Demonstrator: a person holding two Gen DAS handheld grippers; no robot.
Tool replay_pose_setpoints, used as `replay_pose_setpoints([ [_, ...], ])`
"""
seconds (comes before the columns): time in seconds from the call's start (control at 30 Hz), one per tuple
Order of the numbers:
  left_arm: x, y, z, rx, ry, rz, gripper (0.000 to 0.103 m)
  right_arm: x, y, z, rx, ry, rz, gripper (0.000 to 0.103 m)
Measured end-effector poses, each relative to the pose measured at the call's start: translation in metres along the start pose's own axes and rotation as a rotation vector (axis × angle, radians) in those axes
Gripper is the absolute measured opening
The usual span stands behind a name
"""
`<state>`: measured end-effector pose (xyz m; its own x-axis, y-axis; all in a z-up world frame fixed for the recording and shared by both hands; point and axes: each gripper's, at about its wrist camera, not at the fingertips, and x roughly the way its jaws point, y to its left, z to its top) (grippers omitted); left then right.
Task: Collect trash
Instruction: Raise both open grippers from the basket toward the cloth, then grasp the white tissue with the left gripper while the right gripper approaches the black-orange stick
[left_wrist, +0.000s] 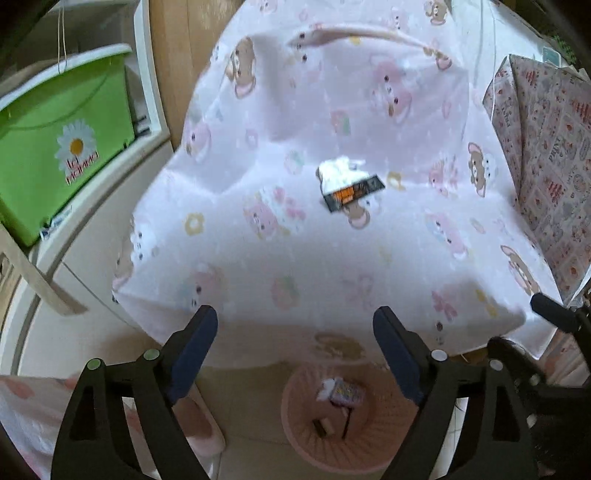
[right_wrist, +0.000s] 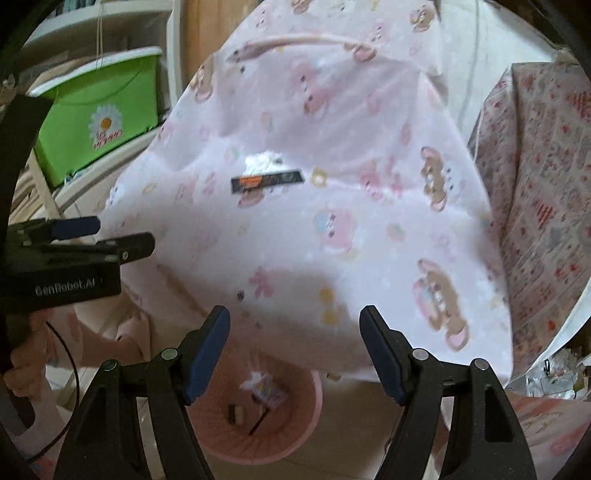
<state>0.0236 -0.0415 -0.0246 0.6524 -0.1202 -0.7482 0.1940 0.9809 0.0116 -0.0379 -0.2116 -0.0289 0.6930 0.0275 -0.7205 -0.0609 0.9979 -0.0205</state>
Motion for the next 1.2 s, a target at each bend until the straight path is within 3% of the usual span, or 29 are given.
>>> replay_pose_setpoints([
  [0.17,-0.008,0.004,0.015,-0.019,-0.048,-0.040,0.085,-0.005,-0.019,0.021,0.041,-0.052,-0.038,0.075],
  [0.37,-0.025,0.001,0.059,0.065,-0.178,0.023,0.085,-0.009,-0.046,0.071,0.055,-0.124,-0.073,0.075],
  [0.5,-0.033,0.000,0.090,0.095,-0.226,0.004,0.103,-0.014,-0.058,0.100,0.054,-0.185,-0.105,0.075],
  [0.6,-0.029,0.003,0.107,0.084,-0.259,0.014,0.102,-0.013,-0.068,0.115,0.076,-0.208,-0.118,0.075],
  [0.73,-0.013,0.007,0.113,0.092,-0.244,0.009,0.102,-0.004,-0.075,0.120,0.080,-0.205,-0.137,0.074],
  [0.97,0.033,0.013,0.096,0.084,-0.149,-0.040,0.102,0.028,-0.080,0.108,0.083,-0.135,-0.165,0.074],
  [1.07,0.051,0.010,0.093,0.108,-0.111,-0.042,0.091,0.040,-0.079,0.106,0.074,-0.110,-0.167,0.075],
  [1.2,0.071,0.007,0.098,0.091,-0.054,-0.118,0.066,0.049,-0.080,0.108,0.082,-0.099,-0.158,0.075],
])
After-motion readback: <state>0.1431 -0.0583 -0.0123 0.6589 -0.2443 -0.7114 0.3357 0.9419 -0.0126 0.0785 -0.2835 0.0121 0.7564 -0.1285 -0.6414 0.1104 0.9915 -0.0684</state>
